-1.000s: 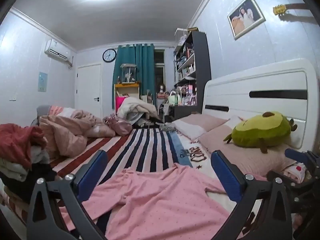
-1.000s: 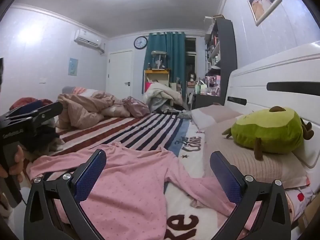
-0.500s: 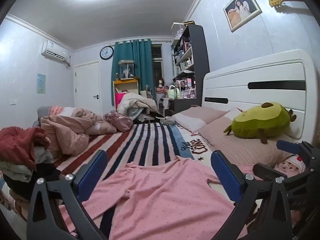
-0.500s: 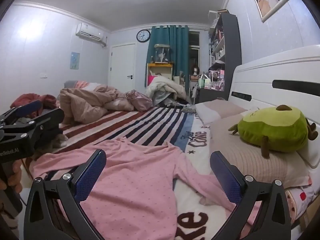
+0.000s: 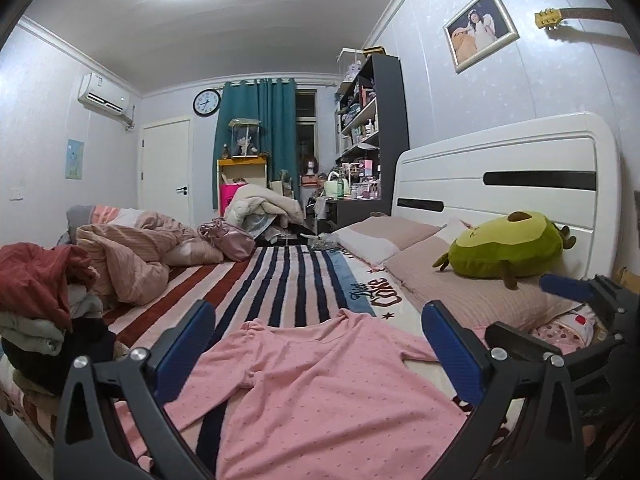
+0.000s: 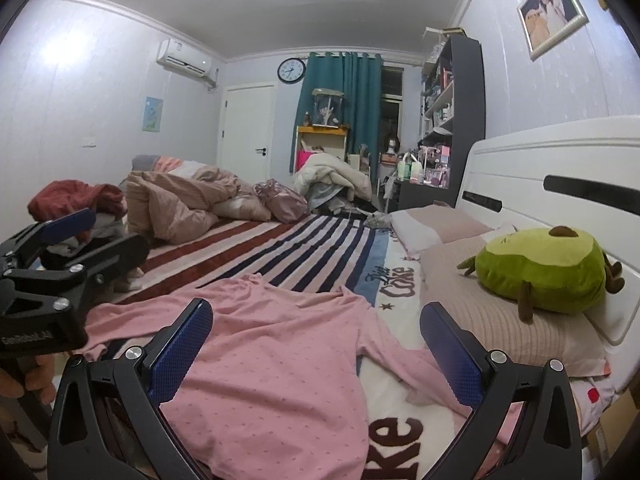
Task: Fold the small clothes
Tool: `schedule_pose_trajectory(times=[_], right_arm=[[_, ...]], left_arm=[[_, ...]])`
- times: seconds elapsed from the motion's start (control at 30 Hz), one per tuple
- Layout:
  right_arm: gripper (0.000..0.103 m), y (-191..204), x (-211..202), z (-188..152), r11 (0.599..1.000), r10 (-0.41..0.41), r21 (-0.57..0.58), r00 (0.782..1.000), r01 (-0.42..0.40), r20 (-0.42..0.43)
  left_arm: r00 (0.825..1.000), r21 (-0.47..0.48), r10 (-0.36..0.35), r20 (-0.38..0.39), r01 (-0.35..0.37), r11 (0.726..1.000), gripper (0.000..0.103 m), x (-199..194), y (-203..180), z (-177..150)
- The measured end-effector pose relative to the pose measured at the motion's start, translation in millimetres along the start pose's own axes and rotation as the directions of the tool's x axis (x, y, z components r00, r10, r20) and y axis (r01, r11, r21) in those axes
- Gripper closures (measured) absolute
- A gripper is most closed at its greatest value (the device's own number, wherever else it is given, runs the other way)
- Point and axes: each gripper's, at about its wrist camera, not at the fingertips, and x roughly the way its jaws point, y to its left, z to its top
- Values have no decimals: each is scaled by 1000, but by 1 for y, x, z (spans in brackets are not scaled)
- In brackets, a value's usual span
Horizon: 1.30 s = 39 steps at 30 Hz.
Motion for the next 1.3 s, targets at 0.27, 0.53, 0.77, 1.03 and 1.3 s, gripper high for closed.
schedule_pose_trajectory(times=[0.27, 0.53, 0.77, 1.03, 1.3], right_arm=[[0, -3, -1, 2, 999, 25, 29, 999, -26, 21], [0, -6, 14, 4, 997, 76, 28, 996, -77, 38], [0, -6, 32, 4, 991, 129, -42, 990, -126, 65], [0, -10, 50, 1, 989, 147, -6, 986, -147, 75], [0, -10, 69, -12, 986, 152, 54, 987, -155, 48]], left_arm=[[1000, -8, 0, -28, 0, 1000, 1, 9, 5, -5], [999, -19, 19, -49, -20, 1000, 1, 29, 9, -8], [997, -24, 68, -45, -69, 997, 1, 50, 15, -9], [993, -30, 90, -75, -93, 995, 1, 67, 23, -12], [988, -48, 93, -122, -100, 994, 1, 78, 36, -27]])
